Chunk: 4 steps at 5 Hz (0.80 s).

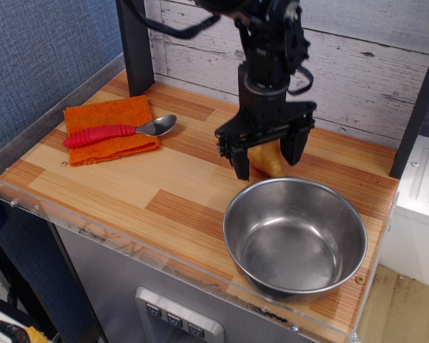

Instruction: Move the chicken leg to the bottom left corner.

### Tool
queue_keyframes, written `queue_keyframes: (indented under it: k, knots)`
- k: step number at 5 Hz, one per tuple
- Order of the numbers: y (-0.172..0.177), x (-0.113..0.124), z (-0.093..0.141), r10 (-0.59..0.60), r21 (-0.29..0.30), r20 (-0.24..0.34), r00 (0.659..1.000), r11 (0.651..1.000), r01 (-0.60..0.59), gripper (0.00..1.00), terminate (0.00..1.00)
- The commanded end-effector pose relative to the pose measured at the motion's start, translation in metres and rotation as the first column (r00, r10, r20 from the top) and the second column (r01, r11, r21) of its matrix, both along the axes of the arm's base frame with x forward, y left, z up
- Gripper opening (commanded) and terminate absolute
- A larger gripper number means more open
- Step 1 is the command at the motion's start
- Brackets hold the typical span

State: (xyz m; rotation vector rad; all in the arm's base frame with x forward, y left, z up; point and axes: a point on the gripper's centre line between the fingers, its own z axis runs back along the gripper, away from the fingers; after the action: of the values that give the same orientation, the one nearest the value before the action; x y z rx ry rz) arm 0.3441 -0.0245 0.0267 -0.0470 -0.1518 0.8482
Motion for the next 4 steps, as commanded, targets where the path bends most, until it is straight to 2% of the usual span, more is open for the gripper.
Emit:
queue_keyframes:
  k: [1,2,4]
  knots:
    - [0.001,0.02,-0.003,0.013,0.003,0.027,1.0,1.0,-0.013,1.0,0.0]
    - [0.001,0.017,-0.01,0.008,0.009,0.02,1.0,1.0,-0.008,0.0,0.0]
    - [-0.001,0.01,-0.009,-0.005,0.0,0.018,1.0,1.0,0.005,0.0,0.0]
